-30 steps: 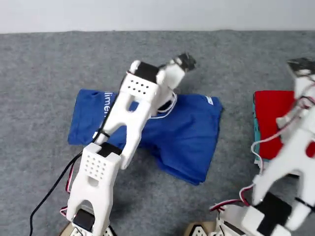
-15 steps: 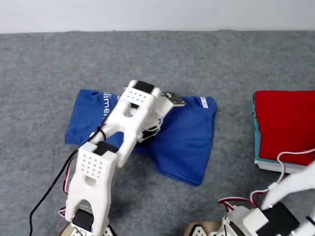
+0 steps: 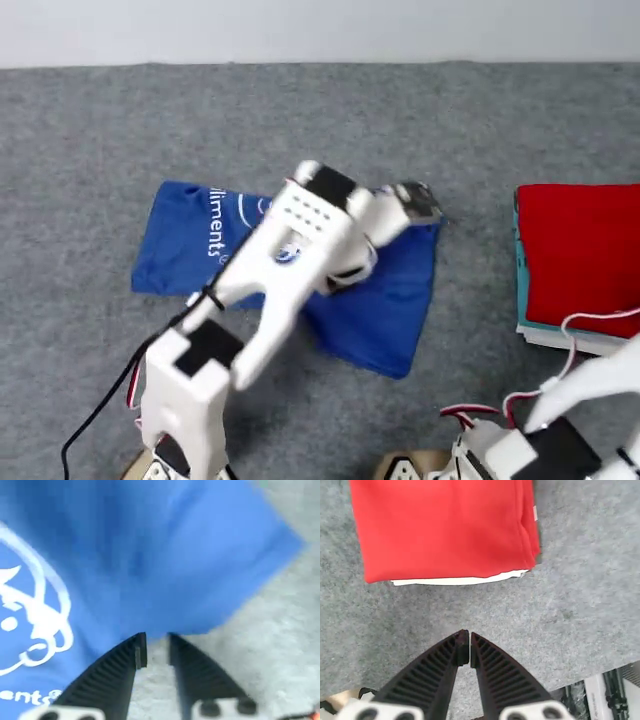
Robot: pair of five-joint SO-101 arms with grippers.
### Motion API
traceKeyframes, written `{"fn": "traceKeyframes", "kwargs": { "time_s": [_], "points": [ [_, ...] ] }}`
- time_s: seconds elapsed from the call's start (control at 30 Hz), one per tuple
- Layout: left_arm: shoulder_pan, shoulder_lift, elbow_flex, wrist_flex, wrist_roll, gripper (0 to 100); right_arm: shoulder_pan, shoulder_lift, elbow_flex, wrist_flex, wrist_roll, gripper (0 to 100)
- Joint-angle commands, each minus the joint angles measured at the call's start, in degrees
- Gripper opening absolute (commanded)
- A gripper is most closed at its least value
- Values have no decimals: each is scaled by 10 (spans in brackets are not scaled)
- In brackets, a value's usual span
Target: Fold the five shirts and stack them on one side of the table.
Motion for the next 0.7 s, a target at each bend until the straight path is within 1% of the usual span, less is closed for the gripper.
{"fn": "traceKeyframes", "kwargs": {
  "time_s": [0.0, 0.17, 0.37, 0.53, 0.67],
  "points": [
    [50, -58, 48, 13, -4, 163, 4, -44, -29, 23, 3, 12],
    [84, -22, 72, 11, -5, 174, 7, -57, -13, 23, 3, 12],
    [103, 21, 72, -46, -5, 174, 4, -94, 61, 22, 3, 12],
    [129, 37, 73, -64, -5, 175, 3, -127, 98, 18, 5, 12],
    [129, 56, 72, -91, -5, 186, 3, -132, 110, 18, 5, 12]
  ]
}}
